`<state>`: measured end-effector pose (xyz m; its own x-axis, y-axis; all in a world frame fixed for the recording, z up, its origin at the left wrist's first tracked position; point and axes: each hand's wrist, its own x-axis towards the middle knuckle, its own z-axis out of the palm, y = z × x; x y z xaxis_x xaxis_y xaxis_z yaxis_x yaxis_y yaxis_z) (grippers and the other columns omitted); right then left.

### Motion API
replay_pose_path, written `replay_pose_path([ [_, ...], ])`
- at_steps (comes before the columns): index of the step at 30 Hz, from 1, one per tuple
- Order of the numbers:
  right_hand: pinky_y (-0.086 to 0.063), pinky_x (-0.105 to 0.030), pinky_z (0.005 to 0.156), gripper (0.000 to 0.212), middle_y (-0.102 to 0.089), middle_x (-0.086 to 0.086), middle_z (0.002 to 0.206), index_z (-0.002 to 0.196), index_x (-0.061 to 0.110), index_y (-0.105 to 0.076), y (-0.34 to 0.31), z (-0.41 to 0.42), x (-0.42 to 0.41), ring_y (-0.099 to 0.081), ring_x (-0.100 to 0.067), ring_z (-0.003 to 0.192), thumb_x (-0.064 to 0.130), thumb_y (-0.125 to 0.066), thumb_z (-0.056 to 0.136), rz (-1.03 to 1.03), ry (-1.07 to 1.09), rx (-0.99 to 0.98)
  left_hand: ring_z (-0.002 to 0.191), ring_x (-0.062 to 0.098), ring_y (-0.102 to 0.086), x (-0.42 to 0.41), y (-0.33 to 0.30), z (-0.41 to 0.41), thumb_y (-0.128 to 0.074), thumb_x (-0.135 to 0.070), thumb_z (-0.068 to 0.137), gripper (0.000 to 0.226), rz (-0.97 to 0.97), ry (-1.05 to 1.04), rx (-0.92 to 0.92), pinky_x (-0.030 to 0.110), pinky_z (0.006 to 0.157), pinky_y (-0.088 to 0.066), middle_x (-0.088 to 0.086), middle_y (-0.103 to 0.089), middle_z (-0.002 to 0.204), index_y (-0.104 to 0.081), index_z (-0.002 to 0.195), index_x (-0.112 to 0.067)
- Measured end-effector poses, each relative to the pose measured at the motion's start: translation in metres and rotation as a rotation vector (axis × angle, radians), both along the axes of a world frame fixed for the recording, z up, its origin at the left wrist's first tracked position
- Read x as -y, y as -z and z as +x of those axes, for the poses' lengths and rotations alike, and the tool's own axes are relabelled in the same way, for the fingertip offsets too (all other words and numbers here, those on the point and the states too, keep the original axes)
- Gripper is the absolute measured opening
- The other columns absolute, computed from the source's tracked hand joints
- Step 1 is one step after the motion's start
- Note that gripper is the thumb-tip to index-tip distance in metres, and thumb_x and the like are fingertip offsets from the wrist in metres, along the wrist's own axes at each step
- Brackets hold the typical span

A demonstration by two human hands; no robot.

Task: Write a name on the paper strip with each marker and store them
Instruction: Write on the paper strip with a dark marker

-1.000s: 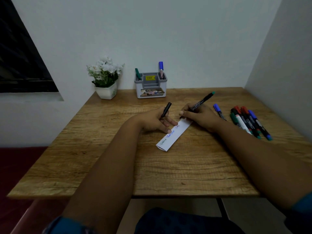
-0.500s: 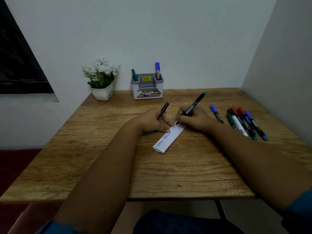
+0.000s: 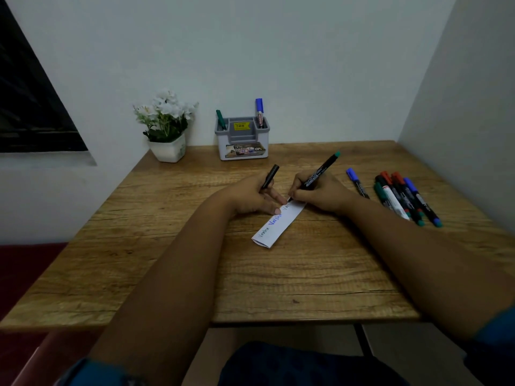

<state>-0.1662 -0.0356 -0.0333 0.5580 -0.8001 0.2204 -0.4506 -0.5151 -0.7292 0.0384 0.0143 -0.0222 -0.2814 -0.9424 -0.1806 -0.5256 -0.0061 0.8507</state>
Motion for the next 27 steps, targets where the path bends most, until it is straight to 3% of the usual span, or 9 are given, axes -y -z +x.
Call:
replay_pose_path([
  [3,-0.05,-0.029,0.074,0.018,-0.069,0.003,0.076,0.067,0.02,-0.065,-0.0003,-0.0001,0.0005,-0.062,-0.007,0.076,0.005,-0.067,0.078,-0.022,0.003,-0.031,0.088,0.013,-0.07,0.0005,0.0005,0.0004,-0.078,0.004,0.074,0.054,-0.003,0.005,-0.018,0.042,0.097,-0.051,0.005,-0.072,0.108,-0.042,0.106,-0.019],
  [5,-0.05,-0.025,0.072,0.017,-0.069,0.005,0.075,0.069,0.019,-0.067,-0.0007,-0.0007,0.0008,-0.062,-0.004,0.075,0.006,-0.068,0.079,-0.021,0.007,-0.025,0.087,0.012,-0.07,0.0002,0.0001,0.0001,-0.078,0.003,0.074,0.052,-0.005,0.004,-0.01,0.042,0.098,-0.051,0.004,-0.073,0.107,-0.042,0.103,-0.021],
  [7,-0.049,-0.02,0.072,0.012,-0.069,0.006,0.076,0.073,0.014,-0.068,-0.0012,-0.0003,0.0008,-0.061,0.001,0.073,0.006,-0.067,0.081,-0.012,0.012,-0.021,0.091,0.013,-0.071,0.0001,0.0002,0.0,-0.079,0.003,0.074,0.053,0.0,0.002,-0.007,0.043,0.099,-0.05,0.003,-0.073,0.107,-0.044,0.107,-0.019],
  [9,-0.047,-0.02,0.072,0.009,-0.068,0.005,0.076,0.073,0.011,-0.068,-0.0011,-0.0002,0.0011,-0.06,0.003,0.072,0.005,-0.066,0.081,-0.004,0.017,-0.024,0.094,0.014,-0.071,-0.0002,-0.0007,-0.0002,-0.079,0.002,0.074,0.064,0.009,0.001,0.006,0.044,0.1,-0.049,0.002,-0.073,0.107,-0.042,0.124,-0.011],
  [13,-0.049,-0.021,0.074,0.015,-0.069,0.001,0.077,0.069,0.014,-0.066,-0.0002,-0.0025,0.0009,-0.063,-0.005,0.079,0.005,-0.065,0.082,0.044,0.061,0.056,0.097,0.015,-0.07,-0.0011,-0.0019,-0.0005,-0.079,0.0,0.074,0.076,0.01,-0.003,0.028,0.044,0.101,-0.048,-0.001,-0.073,0.106,-0.035,0.136,-0.004],
  [17,-0.05,-0.022,0.076,0.006,-0.071,-0.001,0.083,0.076,0.009,-0.068,-0.0008,-0.0012,0.0014,-0.065,-0.009,0.085,0.008,-0.066,0.082,0.014,0.06,-0.009,0.096,0.013,-0.07,-0.0018,-0.0024,-0.0004,-0.079,0.0,0.075,0.077,0.008,-0.002,0.037,0.043,0.101,-0.049,-0.001,-0.073,0.106,-0.034,0.137,-0.005],
  [22,-0.046,-0.015,0.069,0.006,-0.069,0.005,0.078,0.077,0.008,-0.069,-0.0018,-0.001,0.0008,-0.06,0.005,0.073,0.008,-0.066,0.082,0.022,0.063,-0.028,0.094,0.012,-0.07,-0.0011,-0.0025,-0.0007,-0.078,-0.001,0.075,0.077,0.01,-0.002,0.051,0.042,0.1,-0.049,-0.002,-0.073,0.106,-0.034,0.138,-0.005],
  [25,-0.05,-0.023,0.074,0.005,-0.069,0.003,0.079,0.079,0.007,-0.069,-0.0021,-0.0003,0.0006,-0.061,-0.002,0.078,0.009,-0.066,0.083,0.017,0.063,-0.034,0.093,0.01,-0.07,-0.0011,-0.0024,-0.0009,-0.079,-0.002,0.075,0.076,0.001,0.008,0.065,0.042,0.1,-0.049,-0.003,-0.073,0.106,-0.035,0.137,-0.006],
  [27,-0.05,-0.027,0.075,0.007,-0.068,0.002,0.078,0.077,0.007,-0.068,-0.001,-0.0007,0.0008,-0.061,-0.004,0.077,0.009,-0.065,0.083,0.019,0.056,-0.043,0.093,0.01,-0.07,-0.0001,-0.0015,0.0003,-0.08,-0.002,0.074,0.065,-0.011,0.016,0.065,0.043,0.101,-0.048,-0.003,-0.073,0.105,-0.041,0.126,-0.01],
])
